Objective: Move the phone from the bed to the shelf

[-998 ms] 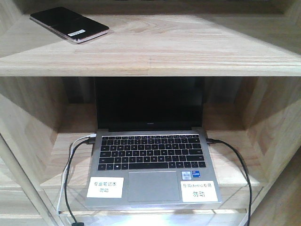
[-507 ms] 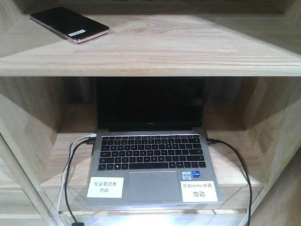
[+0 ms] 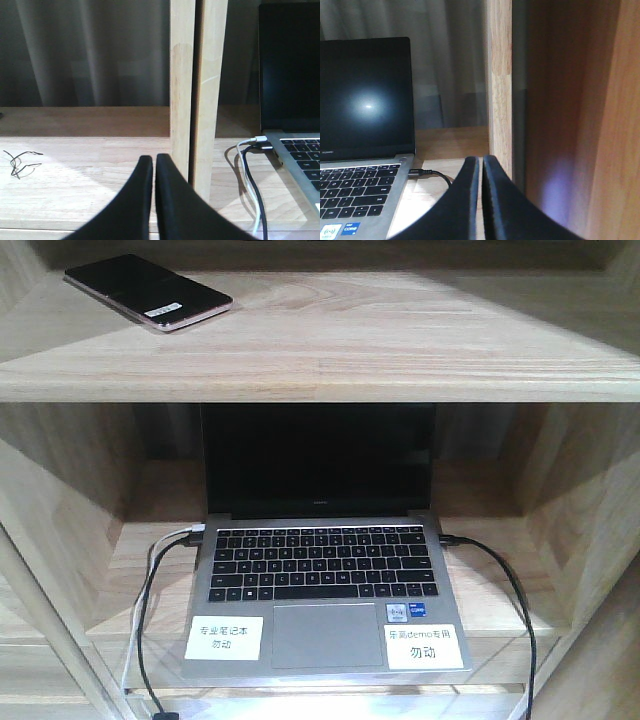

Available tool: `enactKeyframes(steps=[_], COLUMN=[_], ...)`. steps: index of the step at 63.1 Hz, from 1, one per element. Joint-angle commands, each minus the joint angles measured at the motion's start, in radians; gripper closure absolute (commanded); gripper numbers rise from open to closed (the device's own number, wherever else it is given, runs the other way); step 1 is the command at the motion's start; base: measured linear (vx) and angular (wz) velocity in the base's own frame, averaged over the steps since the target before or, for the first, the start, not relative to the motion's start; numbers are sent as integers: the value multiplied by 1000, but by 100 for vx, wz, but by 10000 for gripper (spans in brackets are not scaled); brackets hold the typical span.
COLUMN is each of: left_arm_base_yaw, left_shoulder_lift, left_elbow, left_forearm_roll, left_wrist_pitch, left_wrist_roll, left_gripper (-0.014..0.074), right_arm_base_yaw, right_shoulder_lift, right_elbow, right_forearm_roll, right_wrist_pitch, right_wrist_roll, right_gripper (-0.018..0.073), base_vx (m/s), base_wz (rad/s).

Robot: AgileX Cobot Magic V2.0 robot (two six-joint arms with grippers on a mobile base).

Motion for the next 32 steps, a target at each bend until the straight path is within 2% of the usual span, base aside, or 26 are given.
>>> enactKeyframes(steps=[1, 32], left_arm_base_yaw=[0, 0], left_shoulder_lift=[-8, -8], left_elbow=[7, 7], left_forearm_roll=[-9, -9], left_wrist_pitch=[-70, -70], left_wrist_roll=[0, 0], left_gripper=[595, 595], right_arm_base_yaw=[-5, -5], right_shoulder_lift=[-11, -11], right_elbow=[11, 11], right_forearm_roll=[-12, -12], right_wrist_pitch=[-70, -70], right_wrist_roll=[-7, -6], right_gripper=[564, 564], base_vx=[0, 0], base_wz=[0, 0])
